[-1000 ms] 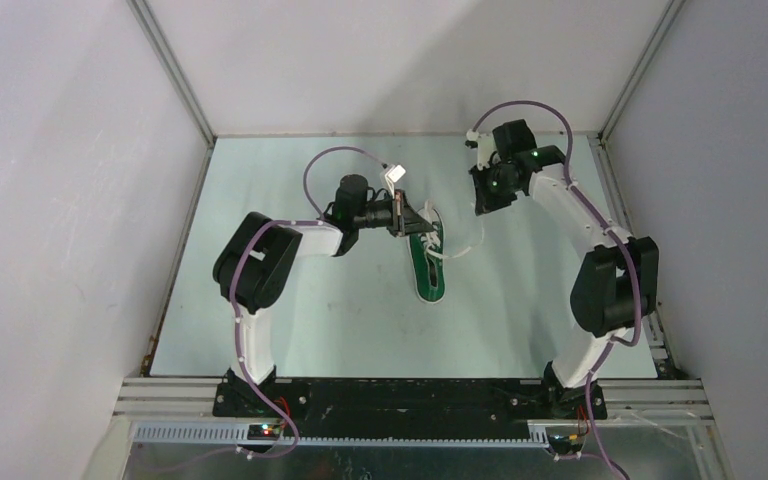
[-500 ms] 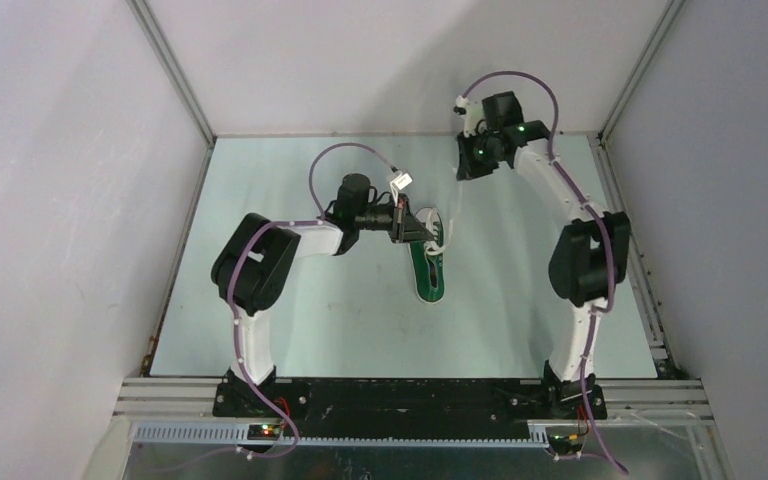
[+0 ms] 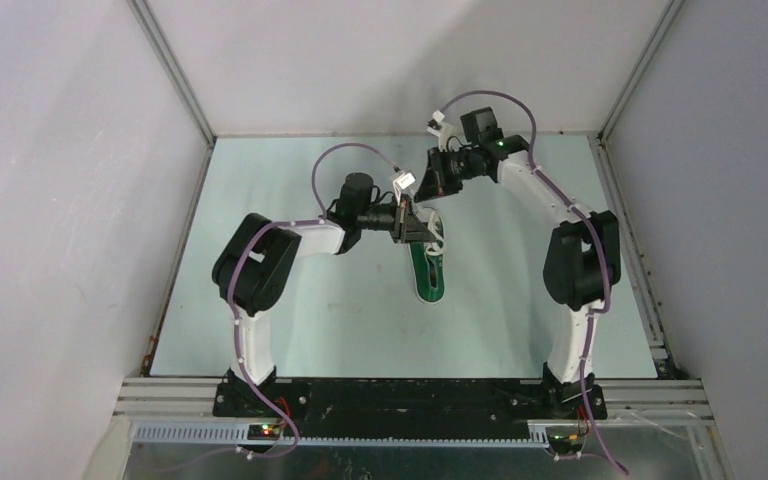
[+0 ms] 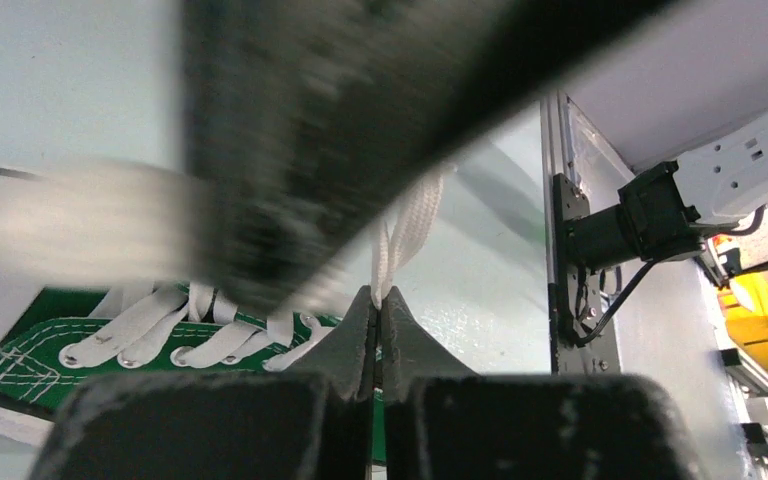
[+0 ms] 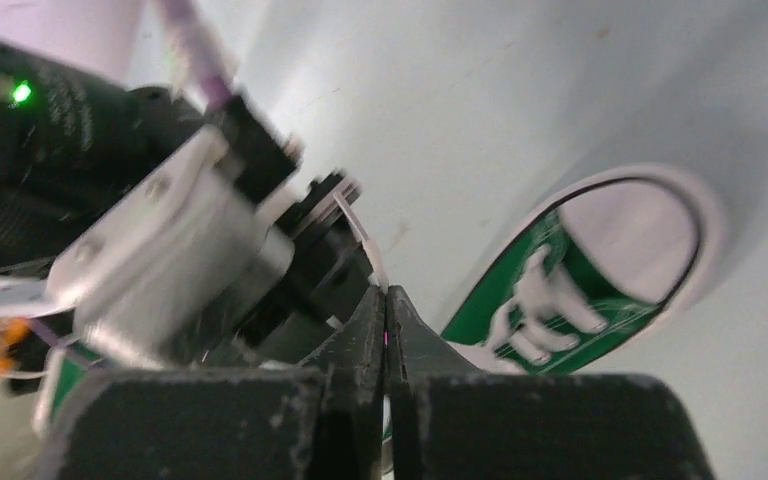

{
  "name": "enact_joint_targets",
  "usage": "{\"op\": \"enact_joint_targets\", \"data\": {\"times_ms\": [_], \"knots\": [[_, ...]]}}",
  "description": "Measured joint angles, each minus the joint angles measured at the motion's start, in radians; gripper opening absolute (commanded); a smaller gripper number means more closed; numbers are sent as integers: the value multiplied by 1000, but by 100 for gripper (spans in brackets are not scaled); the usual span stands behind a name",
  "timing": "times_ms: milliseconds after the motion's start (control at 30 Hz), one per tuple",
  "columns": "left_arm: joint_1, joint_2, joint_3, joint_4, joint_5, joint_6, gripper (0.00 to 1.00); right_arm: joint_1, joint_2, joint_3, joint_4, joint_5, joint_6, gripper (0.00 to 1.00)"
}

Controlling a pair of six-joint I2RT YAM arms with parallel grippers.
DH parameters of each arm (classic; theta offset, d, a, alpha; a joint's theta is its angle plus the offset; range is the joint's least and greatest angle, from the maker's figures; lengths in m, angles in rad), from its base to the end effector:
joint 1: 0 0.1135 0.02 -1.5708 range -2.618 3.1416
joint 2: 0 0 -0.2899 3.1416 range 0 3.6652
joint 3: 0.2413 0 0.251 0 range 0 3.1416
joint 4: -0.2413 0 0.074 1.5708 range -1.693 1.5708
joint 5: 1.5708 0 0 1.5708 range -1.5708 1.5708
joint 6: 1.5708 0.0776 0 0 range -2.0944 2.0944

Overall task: Tie the shoes
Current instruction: Wrap the shoelace around the shoelace.

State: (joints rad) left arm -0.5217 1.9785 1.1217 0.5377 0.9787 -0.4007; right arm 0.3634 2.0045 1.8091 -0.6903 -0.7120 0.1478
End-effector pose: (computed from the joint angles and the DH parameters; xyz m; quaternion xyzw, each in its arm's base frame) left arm 0.3591 -0.2807 0.1979 0.3181 0.6974 -0.5713 0.2935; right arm 0.4274 0.2168 0.2853 -0.2114 0.8651 0.3972 0.2216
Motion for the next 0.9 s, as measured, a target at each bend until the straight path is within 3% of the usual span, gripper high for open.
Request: {"op": "enact_joint_targets", "data": {"times_ms": [200, 400, 900], "knots": [[0, 2, 0, 23, -10, -87, 0, -33, -72, -167, 51, -152, 133, 0], [1, 13, 9, 0, -16, -108, 0, -42, -96, -228, 69, -233, 177, 0], [24, 18, 48, -138, -40, -75, 0, -36, -222, -293, 14, -317, 80, 0]]}}
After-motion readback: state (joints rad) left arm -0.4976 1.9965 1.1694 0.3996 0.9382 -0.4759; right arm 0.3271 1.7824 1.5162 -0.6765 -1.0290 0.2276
